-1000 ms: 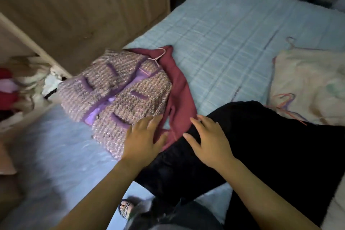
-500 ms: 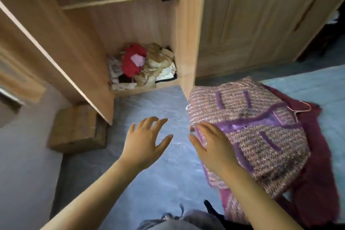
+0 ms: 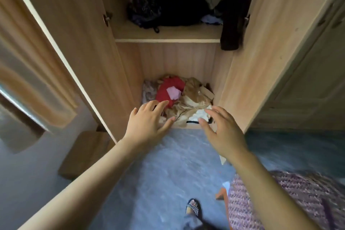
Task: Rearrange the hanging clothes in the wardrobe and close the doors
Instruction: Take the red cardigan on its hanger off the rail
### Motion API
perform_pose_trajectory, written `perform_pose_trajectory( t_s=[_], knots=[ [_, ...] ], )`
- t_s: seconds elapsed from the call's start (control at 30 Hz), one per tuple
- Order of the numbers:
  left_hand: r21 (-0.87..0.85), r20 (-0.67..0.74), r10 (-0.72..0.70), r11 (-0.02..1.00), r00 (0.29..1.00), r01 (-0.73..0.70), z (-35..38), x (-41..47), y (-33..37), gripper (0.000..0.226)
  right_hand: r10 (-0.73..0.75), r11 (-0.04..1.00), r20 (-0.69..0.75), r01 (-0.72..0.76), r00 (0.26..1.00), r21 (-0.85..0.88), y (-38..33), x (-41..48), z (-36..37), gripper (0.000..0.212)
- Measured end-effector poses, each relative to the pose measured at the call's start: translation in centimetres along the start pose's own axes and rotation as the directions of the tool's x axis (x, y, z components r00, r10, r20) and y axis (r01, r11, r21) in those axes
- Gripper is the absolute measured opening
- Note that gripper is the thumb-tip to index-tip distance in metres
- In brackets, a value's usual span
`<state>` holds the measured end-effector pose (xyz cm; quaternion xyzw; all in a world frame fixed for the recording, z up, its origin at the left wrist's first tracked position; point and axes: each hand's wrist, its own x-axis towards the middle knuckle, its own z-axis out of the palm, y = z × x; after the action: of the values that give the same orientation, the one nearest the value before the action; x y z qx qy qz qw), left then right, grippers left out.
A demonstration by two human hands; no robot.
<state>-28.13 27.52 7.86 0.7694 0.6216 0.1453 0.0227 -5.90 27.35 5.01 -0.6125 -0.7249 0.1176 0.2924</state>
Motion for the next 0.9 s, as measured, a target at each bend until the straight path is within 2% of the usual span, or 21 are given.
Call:
perform_pose_trajectory(
  t_s=[0.1, 0.33, 0.47, 0.57, 0.73, 0.9],
  knots=[
    [0.016, -0.049, -0.023, 1.000, 0.999, 0.024, -1.8, 9.6, -1.0, 0.072, -0.072, 0.997, -0.022, 0.072, 0.997, -0.011, 0.4, 10.5, -1.5, 0.060],
    [0.023, -0.231, -0.026, 0.999, 0.973, 0.032, -7.8, 29.5, -3.7, 0.062, -0.248, 0.969, -0.109, 0.247, 0.963, -0.019, -2.1, 32.8, -5.7, 0.053],
    [0.018, -0.306, 0.030, 1.000, 0.952, -0.025, -12.0, 40.4, -5.7, 0.060, -0.366, 0.930, -0.193, 0.353, 0.910, -0.101, -4.4, 44.6, -7.9, 0.053],
    [0.049, -0.367, 0.105, 0.994, 0.924, -0.093, -15.2, 48.8, -7.0, 0.058, -0.440, 0.897, -0.309, 0.399, 0.843, -0.187, -6.2, 53.4, -11.0, 0.050],
    [0.072, -0.414, 0.251, 0.967, 0.875, -0.244, -20.7, 62.2, -8.4, 0.061, -0.506, 0.858, -0.461, 0.369, 0.729, -0.358, -9.1, 65.8, -17.8, 0.045],
    [0.100, -0.530, 0.341, 0.934, 0.777, -0.342, -26.4, 74.6, -7.4, 0.062, -0.526, 0.834, -0.557, 0.262, 0.643, -0.486, -11.1, 76.1, -24.7, 0.045]
  ],
)
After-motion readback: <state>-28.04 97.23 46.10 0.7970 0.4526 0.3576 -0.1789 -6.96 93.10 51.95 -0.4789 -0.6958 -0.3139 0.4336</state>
